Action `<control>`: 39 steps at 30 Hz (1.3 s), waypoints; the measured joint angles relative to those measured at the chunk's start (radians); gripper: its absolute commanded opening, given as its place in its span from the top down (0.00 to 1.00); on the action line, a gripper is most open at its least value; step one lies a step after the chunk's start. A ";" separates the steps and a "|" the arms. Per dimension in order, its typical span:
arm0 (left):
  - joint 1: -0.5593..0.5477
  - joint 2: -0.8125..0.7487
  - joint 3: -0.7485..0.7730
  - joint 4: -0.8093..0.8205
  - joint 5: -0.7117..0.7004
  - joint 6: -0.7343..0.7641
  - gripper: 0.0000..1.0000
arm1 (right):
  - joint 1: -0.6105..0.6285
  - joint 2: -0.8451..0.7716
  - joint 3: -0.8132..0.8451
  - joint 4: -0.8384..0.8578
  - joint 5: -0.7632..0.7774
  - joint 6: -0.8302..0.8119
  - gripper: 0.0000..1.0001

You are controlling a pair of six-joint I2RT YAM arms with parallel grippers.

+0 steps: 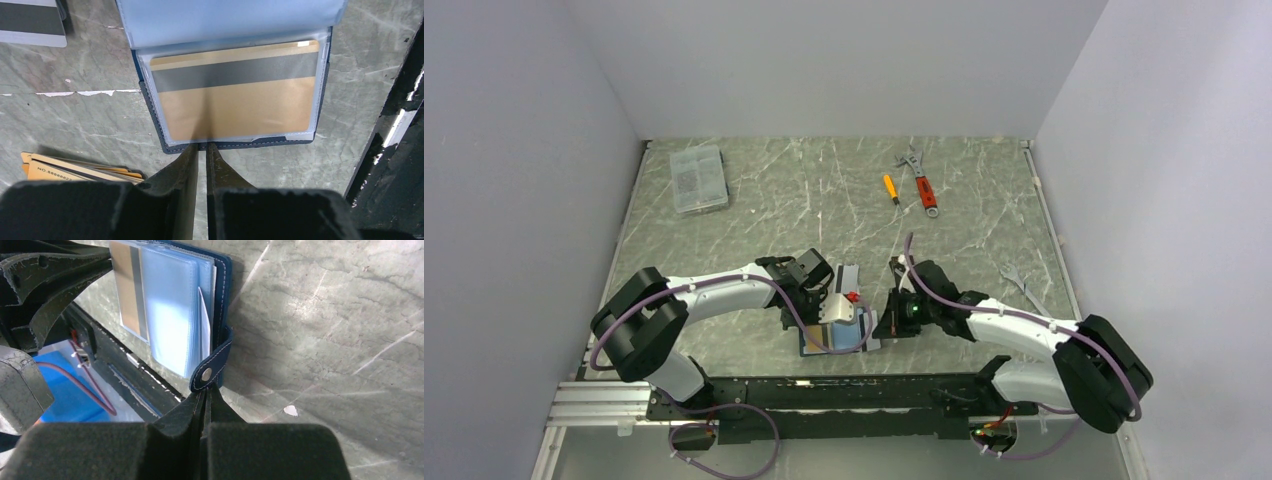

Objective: Put the credit cards into the card holder
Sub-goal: Insert the credit card into the card holder.

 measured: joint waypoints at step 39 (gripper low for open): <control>0.045 -0.032 -0.027 0.030 0.055 0.024 0.89 | 0.175 0.065 0.274 -0.249 0.048 -0.175 1.00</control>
